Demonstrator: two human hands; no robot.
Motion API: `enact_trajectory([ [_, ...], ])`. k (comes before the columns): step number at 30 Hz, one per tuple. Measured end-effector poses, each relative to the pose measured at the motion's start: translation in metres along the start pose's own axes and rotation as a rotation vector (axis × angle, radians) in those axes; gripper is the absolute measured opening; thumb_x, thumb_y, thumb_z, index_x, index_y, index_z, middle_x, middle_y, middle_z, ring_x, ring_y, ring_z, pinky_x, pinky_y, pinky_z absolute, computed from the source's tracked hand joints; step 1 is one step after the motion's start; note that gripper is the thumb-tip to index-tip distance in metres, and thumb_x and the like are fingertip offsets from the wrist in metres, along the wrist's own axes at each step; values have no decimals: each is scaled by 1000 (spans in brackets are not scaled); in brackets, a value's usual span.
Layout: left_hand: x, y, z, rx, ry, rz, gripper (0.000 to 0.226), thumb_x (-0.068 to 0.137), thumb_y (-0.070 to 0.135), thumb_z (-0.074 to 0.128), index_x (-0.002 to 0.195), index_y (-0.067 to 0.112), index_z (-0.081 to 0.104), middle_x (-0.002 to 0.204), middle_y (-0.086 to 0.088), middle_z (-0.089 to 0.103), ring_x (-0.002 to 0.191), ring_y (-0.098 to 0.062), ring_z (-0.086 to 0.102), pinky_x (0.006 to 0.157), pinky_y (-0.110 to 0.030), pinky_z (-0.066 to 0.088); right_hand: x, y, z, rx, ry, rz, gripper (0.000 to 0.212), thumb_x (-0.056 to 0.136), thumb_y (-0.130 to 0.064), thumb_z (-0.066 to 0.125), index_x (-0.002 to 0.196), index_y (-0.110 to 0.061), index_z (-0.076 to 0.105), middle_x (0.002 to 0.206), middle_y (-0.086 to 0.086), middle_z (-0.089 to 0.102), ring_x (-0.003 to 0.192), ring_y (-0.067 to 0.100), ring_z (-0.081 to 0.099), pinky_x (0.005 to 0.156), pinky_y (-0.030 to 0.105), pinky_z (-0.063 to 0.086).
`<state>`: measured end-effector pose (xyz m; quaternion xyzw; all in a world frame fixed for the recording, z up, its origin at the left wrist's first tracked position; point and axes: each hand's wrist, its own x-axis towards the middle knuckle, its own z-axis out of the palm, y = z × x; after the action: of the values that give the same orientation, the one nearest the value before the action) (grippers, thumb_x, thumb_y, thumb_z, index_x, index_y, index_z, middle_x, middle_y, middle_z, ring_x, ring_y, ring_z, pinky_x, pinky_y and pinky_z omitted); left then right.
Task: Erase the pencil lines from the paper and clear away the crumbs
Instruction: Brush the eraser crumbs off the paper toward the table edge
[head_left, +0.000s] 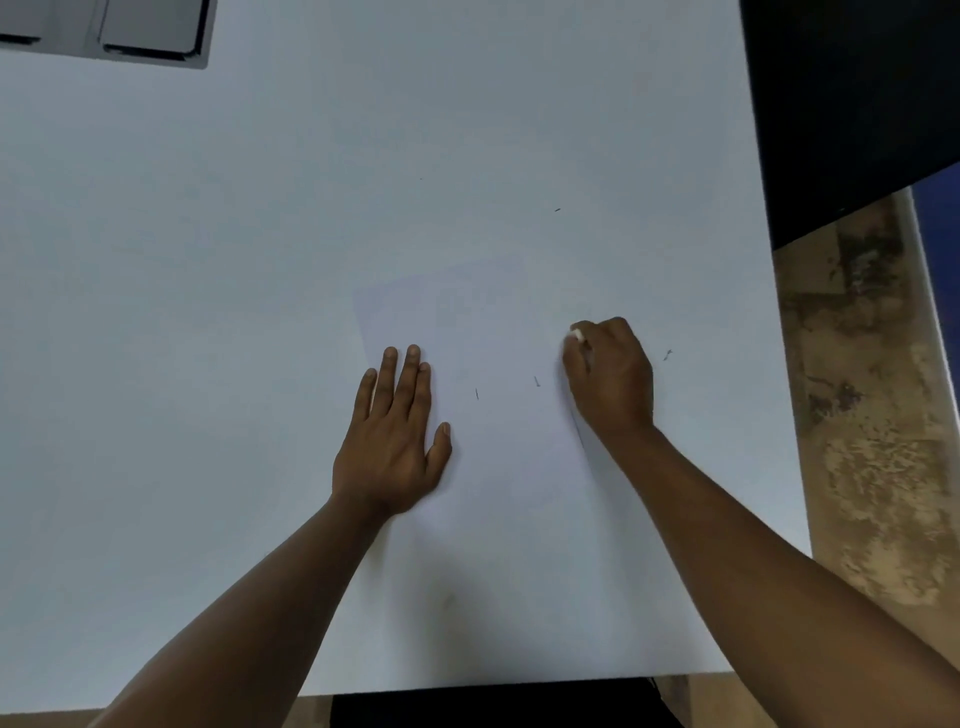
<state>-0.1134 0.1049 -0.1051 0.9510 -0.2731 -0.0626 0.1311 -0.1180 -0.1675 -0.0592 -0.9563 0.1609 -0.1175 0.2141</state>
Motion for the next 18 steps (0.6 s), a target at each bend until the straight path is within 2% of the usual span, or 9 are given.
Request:
enact_trajectory([
  [4, -1, 0, 0, -8, -14, -6, 75, 103, 45, 32, 162, 2, 18, 172, -13, 7, 160, -30, -2, 129, -50, 8, -32, -28, 0, 235, -46, 100, 27, 95, -28, 51, 96, -11, 72, 90, 7, 63, 81, 16, 58, 75, 29, 47],
  [9, -1, -1, -2, 0, -57, -3, 73, 105, 47, 23, 163, 3, 15, 173, -11, 4, 160, -28, -5, 129, -49, 7, -79, -90, 23, 415, -270, 27, 16, 97, -21, 59, 98, -12, 72, 87, 1, 68, 79, 12, 62, 74, 24, 50],
  [11, 0, -1, -2, 9, -60, -4, 72, 105, 46, 22, 163, 3, 15, 173, -11, 3, 160, -27, -7, 129, -48, 4, -75, -96, 30, 550, -347, 174, 13, 99, -21, 58, 96, -17, 70, 83, -5, 70, 75, 10, 67, 75, 31, 57],
  [12, 0, -1, -2, 9, -59, -3, 72, 104, 45, 23, 163, 3, 16, 173, -11, 3, 160, -27, -7, 129, -48, 3, -69, -93, 31, 629, -325, 296, 14, 99, -21, 57, 93, -24, 69, 80, -8, 70, 73, 11, 69, 77, 37, 59],
  [14, 0, 0, -2, 3, -57, -1, 72, 104, 44, 24, 163, 3, 16, 173, -11, 3, 160, -28, -6, 129, -48, 4, -53, -75, 27, 661, -122, 517, 19, 98, -23, 58, 84, -34, 66, 72, -12, 69, 71, 13, 70, 77, 45, 59],
  [16, -1, 0, -1, -3, -53, -2, 72, 103, 43, 24, 163, 3, 15, 173, -11, 3, 160, -28, -6, 129, -48, 4, -37, -46, 12, 660, 130, 702, 14, 94, -25, 59, 84, -32, 66, 71, -11, 69, 71, 17, 68, 77, 48, 58],
  [18, -2, -1, -1, -7, -44, 1, 72, 103, 43, 25, 163, 2, 16, 173, -11, 4, 160, -29, -6, 129, -48, 4, -28, -26, -9, 802, 283, 835, 11, 94, -20, 57, 89, -21, 67, 76, -5, 67, 67, 16, 65, 73, 43, 58],
])
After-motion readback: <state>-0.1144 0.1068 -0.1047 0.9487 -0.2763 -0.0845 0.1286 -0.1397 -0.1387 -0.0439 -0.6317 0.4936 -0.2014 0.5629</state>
